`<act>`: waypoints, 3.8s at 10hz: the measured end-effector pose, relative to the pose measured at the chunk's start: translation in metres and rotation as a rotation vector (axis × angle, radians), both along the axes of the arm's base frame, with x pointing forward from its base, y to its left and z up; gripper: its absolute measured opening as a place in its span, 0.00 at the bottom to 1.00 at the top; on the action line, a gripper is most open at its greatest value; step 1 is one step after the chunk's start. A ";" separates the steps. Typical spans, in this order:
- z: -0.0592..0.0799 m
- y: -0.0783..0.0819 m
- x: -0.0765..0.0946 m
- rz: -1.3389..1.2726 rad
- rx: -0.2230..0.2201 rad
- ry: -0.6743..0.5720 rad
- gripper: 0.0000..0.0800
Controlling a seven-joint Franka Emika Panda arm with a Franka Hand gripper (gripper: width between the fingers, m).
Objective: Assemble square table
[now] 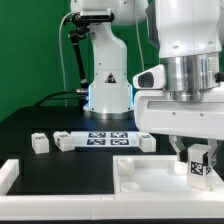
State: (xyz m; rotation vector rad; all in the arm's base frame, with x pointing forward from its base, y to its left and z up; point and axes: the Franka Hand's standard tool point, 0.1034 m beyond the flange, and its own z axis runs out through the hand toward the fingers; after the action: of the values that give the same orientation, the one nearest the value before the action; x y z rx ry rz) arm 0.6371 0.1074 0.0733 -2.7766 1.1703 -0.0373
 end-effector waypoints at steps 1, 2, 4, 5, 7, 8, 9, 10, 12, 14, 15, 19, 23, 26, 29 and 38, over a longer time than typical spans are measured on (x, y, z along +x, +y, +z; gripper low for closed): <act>0.000 -0.002 0.000 -0.102 0.007 0.013 0.36; -0.001 -0.004 -0.001 -0.291 0.028 0.041 0.36; -0.002 0.000 -0.006 -0.764 0.099 0.112 0.36; -0.002 -0.001 -0.008 -0.937 0.141 0.126 0.36; -0.003 -0.002 -0.011 -1.041 0.154 0.139 0.36; -0.003 0.001 -0.012 -1.027 0.137 0.143 0.36; -0.003 0.000 -0.011 -0.998 0.135 0.135 0.36; -0.003 0.001 -0.012 -0.969 0.128 0.132 0.47; -0.002 0.014 -0.012 -0.506 0.042 0.062 0.64; -0.003 0.011 -0.012 -0.420 0.035 0.052 0.80; -0.003 0.011 -0.012 -0.340 0.027 0.043 0.80; -0.006 0.007 -0.007 0.196 -0.072 -0.015 0.81; -0.006 0.009 -0.007 0.060 -0.057 -0.004 0.43; -0.007 0.008 -0.008 -0.118 -0.043 0.012 0.36; -0.006 0.005 -0.008 -0.543 0.025 0.063 0.36; -0.008 0.018 -0.011 -0.634 0.075 0.070 0.63</act>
Offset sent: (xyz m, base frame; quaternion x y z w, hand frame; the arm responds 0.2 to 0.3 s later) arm -0.0002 0.0186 -0.0048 0.0461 -0.0476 0.5662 0.8216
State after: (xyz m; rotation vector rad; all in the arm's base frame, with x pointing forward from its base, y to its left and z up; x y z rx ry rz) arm 0.6261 0.1255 0.0654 -2.2459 1.9680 0.0428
